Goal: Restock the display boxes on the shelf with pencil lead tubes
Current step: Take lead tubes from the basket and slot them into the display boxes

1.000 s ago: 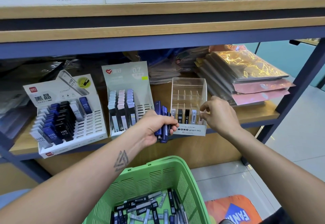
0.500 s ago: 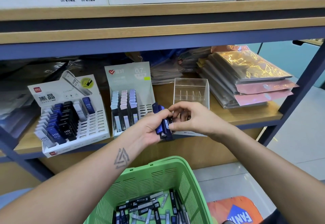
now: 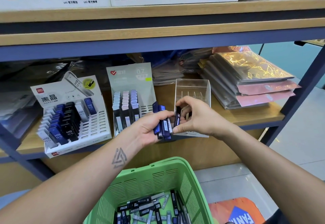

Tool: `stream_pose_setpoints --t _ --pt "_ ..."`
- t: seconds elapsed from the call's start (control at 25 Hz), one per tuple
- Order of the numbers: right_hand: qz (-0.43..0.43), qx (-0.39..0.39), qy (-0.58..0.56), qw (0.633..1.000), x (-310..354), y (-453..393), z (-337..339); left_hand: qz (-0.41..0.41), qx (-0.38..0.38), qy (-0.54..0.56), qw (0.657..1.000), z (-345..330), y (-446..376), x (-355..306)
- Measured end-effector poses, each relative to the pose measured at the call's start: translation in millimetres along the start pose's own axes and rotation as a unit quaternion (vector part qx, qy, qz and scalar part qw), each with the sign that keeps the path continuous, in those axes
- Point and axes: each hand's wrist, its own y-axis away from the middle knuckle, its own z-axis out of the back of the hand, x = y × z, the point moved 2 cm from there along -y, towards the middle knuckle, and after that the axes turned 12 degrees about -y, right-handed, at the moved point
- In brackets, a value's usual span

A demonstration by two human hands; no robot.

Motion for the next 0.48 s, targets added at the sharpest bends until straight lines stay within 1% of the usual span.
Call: stream_pose_setpoints --t 0.08,0.12,0.28,0.32,0.4,0.48 --pt "0.008 -0.036 0.036 0.999 -3 -4 4 -0.012 -0.017 -0.044 0.999 0 0 1" --pt "0.003 -0.045 0.031 0.998 -4 -4 5 -0.016 -0.017 -0.060 0.998 0 0 3" --pt "-0.003 -0.060 0.031 0.998 -11 -7 12 -0.036 -0.017 -0.108 0.993 -3 0 4" --pt "-0.003 -0.068 0.012 0.998 -12 -7 15 -0.045 -0.019 -0.114 0.992 -2 0 2" --pt "-0.020 -0.088 -0.095 0.991 -11 -7 21 -0.061 -0.022 -0.110 0.992 -2 0 -1" --pt "-0.030 -0.102 -0.185 0.977 -9 -6 27 -0.072 -0.020 -0.101 0.992 -2 -1 -4"
